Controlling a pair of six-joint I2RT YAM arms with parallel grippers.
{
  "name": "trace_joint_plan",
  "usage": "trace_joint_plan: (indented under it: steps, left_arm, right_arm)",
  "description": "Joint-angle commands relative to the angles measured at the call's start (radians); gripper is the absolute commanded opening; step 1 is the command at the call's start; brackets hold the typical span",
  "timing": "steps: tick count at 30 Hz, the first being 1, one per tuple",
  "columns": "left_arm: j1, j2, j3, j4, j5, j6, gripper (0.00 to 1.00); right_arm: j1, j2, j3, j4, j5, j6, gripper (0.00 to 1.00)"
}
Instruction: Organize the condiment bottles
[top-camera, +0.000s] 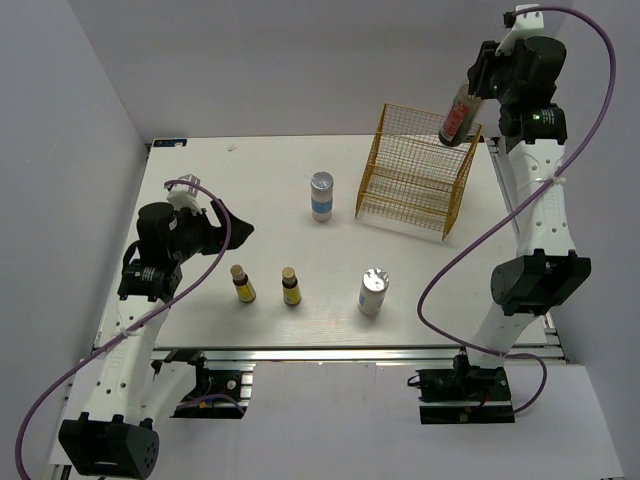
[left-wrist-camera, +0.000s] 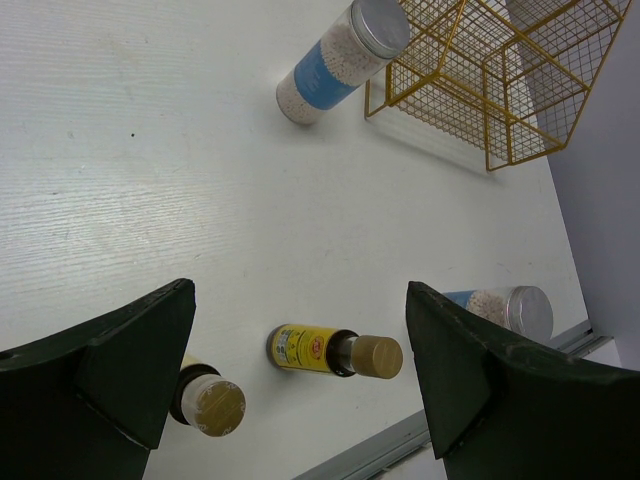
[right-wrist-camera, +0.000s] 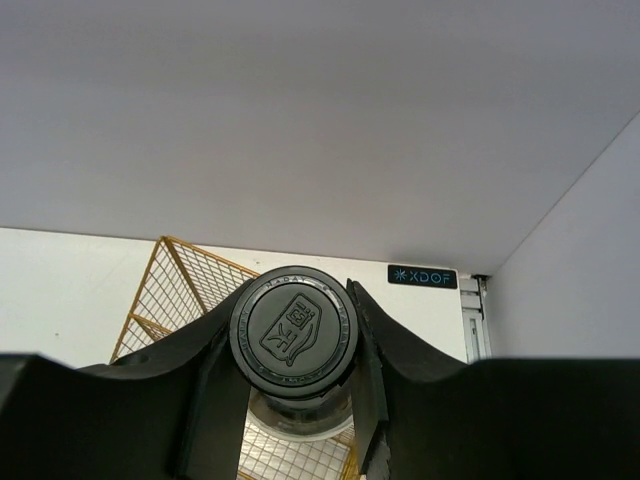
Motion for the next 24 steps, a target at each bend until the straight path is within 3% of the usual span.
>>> trace_joint_plan:
  steps: [1, 24]
  left_arm:
    - [-0.001, -0.003, -0.008, 0.025, 0.024, 0.0, 0.95]
    - [-0.001, 0.006, -0.003, 0.022, 0.013, -0.004, 0.95]
  right_arm:
    - [-0.032, -0.012, 0.029, 0.175, -0.004, -0.008, 0.0]
    - [-0.048, 0.09, 0.017, 0.216, 0.005, -0.013, 0.0]
